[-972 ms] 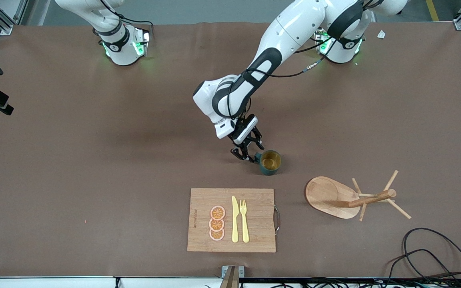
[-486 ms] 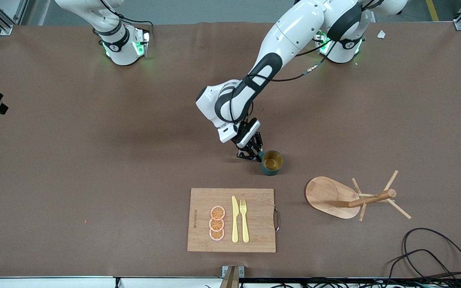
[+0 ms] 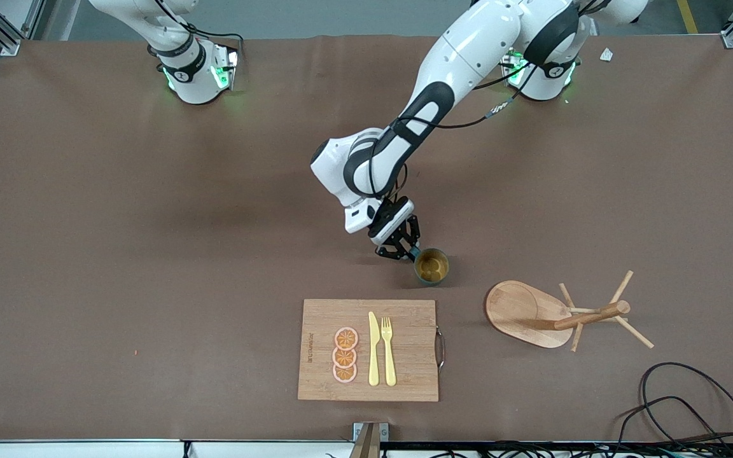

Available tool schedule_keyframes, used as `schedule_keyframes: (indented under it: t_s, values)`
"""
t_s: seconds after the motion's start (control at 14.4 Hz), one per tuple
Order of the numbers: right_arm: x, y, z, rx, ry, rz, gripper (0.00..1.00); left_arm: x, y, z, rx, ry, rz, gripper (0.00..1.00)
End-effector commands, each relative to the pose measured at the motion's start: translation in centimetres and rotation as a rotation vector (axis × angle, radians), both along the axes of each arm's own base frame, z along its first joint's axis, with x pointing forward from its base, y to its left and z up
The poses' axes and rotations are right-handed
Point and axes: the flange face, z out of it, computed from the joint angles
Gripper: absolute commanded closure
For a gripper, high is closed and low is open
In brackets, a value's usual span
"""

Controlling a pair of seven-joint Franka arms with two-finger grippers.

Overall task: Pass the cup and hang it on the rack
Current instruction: 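Grasp the teal mug handle with the left gripper, then lift the mug with the left gripper and carry it to the wooden rack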

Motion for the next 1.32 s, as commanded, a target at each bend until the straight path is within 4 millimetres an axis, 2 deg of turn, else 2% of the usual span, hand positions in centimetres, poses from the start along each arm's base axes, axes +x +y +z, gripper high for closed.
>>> schedule_keyframes:
  t_s: [0.0, 0.21, 0.28, 0.35, 0.56, 0.69, 0.83, 0.97, 1.11, 1.25]
  values:
    - [0.0, 0.4, 0.6, 0.001, 0.0, 0.004, 0.0, 2.5, 1.9, 6.7, -0.07, 0.105, 0.013, 1.0]
    - [0.1, 2.6, 0.8, -0.001, -0.001, 0.04, 0.0, 5.0, 3.6, 14.5, -0.295, 0.152, 0.077, 1.0]
    - [0.2, 2.8, 0.8, -0.006, 0.001, 0.043, 0.0, 6.1, 4.9, 17.8, -0.387, 0.178, 0.098, 1.0]
    - [0.1, 2.7, 0.8, -0.006, 0.001, 0.04, 0.0, 7.1, 6.2, 20.2, -0.464, 0.218, 0.115, 1.0]
    - [0.3, 4.1, 0.8, -0.006, 0.0, 0.068, 0.0, 9.4, 11.5, 27.5, -0.701, 0.338, 0.163, 1.0]
    - [0.2, 4.6, 0.9, -0.008, 0.0, 0.076, 0.0, 10.8, 15.2, 31.1, -0.838, 0.369, 0.202, 1.0]
    - [0.2, 4.7, 0.9, -0.006, 0.003, 0.077, 0.0, 11.8, 18.4, 34.2, -1.005, 0.41, 0.245, 1.0]
    - [0.2, 4.7, 0.9, -0.006, 0.003, 0.077, 0.0, 13.1, 22.0, 36.0, -1.148, 0.436, 0.29, 1.0]
    - [0.2, 4.7, 0.7, -0.007, 0.011, 0.078, 0.0, 14.7, 25.9, 36.5, -1.305, 0.481, 0.327, 1.0]
    - [0.0, 4.4, 0.7, -0.006, 0.018, 0.074, 0.0, 15.9, 28.4, 36.0, -1.417, 0.514, 0.36, 1.0]
